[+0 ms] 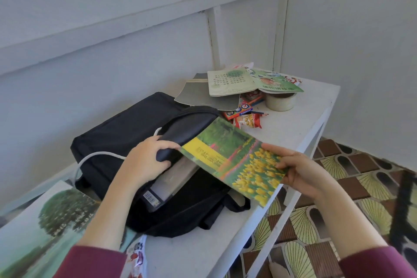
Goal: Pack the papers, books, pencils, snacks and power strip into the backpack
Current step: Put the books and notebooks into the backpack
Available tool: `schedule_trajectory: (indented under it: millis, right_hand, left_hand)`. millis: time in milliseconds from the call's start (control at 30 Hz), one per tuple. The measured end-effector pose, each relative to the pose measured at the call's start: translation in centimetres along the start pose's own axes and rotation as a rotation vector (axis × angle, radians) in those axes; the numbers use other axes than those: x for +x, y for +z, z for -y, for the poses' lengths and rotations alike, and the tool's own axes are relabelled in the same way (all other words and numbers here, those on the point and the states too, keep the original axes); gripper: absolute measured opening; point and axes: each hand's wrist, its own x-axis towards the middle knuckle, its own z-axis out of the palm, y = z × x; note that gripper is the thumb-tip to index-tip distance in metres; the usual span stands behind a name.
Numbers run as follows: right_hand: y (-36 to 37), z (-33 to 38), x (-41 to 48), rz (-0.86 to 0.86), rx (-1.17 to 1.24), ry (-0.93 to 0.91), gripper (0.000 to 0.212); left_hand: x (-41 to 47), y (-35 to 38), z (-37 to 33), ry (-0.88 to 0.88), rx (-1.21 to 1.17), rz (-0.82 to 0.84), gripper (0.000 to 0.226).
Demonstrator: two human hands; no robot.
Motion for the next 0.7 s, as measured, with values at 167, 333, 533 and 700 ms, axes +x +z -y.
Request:
schedule_trajectory:
  millis: [167,333,533,700]
  right_hand:
    - [0.1,0.4,-0.2,0.104,-0.138,0.099,0.052]
    - [2.5,1.4,1.0,0.155,-0.188,0.105,0.053]
    - [6.9,2.4,3.8,0.149,-0.267,0.106,0.052]
    - [10.5,1.2,6.0,-0.008,-0.46,-0.083,0.039]
  left_hand:
    - [0.3,-1.9,0.6,-0.022,-0.151,-0.045,0.051]
    - [0.2,-3.2,0.2,0.003,-0.205,-0.087,0.055]
    - [-0.4,-4.3,-1.0,0.02,-0.211,-0.134,0.053]
    - [-0.3,-4.1,-0.9,0.012,-0.228,-0.148,0.055]
